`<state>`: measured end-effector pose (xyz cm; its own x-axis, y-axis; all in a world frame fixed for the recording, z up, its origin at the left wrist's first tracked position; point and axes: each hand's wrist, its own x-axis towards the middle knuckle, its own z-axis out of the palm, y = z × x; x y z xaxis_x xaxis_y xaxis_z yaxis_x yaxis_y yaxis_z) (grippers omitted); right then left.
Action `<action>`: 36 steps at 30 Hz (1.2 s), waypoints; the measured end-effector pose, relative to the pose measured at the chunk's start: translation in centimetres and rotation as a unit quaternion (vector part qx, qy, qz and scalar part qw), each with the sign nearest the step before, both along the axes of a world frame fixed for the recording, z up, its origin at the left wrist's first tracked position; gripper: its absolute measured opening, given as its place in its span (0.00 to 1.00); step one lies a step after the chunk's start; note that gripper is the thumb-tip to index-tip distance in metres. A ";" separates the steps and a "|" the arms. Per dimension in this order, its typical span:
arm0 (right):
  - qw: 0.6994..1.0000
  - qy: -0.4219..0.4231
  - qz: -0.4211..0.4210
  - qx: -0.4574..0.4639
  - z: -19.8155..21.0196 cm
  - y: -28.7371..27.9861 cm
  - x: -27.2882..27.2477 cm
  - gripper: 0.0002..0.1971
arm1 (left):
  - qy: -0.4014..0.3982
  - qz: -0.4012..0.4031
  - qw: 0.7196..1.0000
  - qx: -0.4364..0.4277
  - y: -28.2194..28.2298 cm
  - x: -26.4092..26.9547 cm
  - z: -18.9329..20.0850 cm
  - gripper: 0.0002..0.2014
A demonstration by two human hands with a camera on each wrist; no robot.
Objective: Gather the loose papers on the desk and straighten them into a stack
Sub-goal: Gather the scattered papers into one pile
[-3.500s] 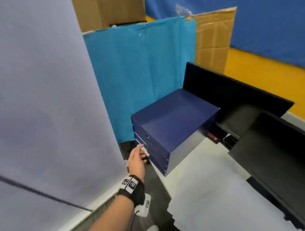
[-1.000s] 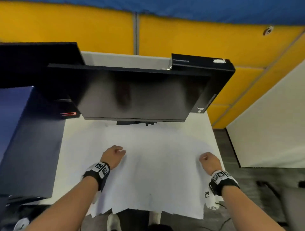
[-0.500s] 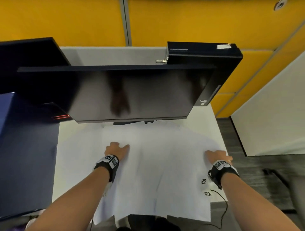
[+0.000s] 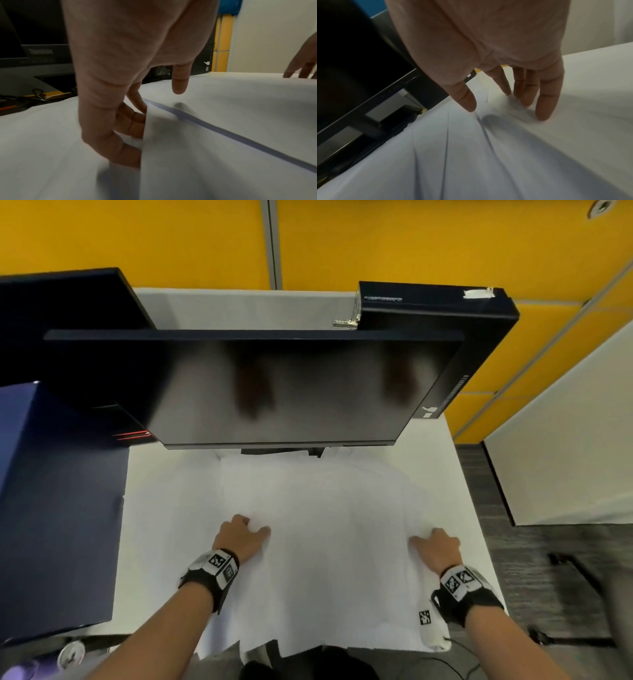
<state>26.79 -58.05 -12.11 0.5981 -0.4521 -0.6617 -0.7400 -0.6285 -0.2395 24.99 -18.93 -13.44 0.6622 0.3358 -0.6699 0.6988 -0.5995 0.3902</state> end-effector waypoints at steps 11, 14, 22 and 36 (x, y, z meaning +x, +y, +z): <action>0.994 0.003 0.084 0.074 -0.3 4.2 -3.9 0.17 | -0.021 -0.009 0.999 -0.031 -3.5 -2.6 -0.1 0.32; 0.998 -0.020 0.045 0.029 -0.4 2.8 -4.2 0.15 | -0.025 -0.018 0.999 -0.009 -2.5 -2.9 -0.1 0.31; 0.993 -0.043 0.077 0.077 -1.1 5.5 -2.3 0.23 | -0.003 -0.074 0.997 -0.003 -4.4 -1.8 -0.6 0.31; 0.974 -0.179 0.009 0.141 -1.3 7.1 11.4 0.17 | -0.069 -0.165 0.980 0.087 -6.2 7.5 -0.6 0.21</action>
